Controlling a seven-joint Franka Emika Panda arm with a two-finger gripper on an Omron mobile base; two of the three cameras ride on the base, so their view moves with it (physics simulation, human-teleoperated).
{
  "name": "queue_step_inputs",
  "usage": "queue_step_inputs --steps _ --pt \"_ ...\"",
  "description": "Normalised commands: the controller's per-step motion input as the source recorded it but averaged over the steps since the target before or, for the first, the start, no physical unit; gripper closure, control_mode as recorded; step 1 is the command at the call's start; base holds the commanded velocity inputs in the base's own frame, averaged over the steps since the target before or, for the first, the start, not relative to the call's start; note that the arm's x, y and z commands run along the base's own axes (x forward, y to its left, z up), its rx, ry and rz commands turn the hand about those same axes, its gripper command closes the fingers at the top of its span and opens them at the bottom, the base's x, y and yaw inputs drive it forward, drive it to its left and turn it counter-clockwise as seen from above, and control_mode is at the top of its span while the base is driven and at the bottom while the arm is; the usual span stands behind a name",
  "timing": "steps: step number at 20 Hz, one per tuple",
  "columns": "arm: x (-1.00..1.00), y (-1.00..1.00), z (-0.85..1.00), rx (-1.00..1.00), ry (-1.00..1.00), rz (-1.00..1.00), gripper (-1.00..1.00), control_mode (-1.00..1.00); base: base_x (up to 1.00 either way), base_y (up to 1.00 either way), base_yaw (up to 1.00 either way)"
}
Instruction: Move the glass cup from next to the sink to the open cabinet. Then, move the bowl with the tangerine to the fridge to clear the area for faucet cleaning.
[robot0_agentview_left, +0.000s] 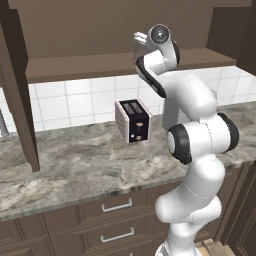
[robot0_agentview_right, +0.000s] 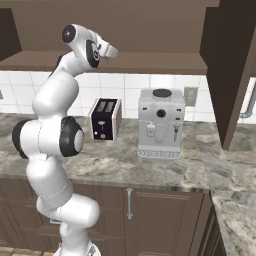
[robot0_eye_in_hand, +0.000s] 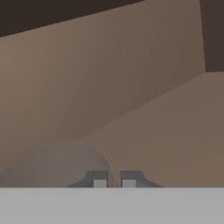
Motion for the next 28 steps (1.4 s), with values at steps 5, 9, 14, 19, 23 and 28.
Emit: queue_step_inputs --steps 5,9,14,19,23,28 --pt "0.14 0.11 -0.54 -0.04 0.11 0.00 1.00 -1.00 0.00 0.00 0.00" --pt "0.03 0.03 -0.05 0.00 0.00 0.00 -1.00 -1.00 0.00 0.00 0.00" --pt "0.00 0.00 0.00 0.00 0.00 0.00 -1.00 -1.00 0.00 0.00 0.00" --pt "-0.52 0.00 0.00 0.00 -0.11 0.00 -1.00 -1.00 0.00 0.00 0.00" --pt "-0.82 0.00 0.05 -0.01 -0.30 0.00 -1.00 -1.00 0.00 0.00 0.00" --pt "-0.91 0.00 -0.01 -0.04 -0.21 0.00 -1.00 -1.00 0.00 0.00 0.00"
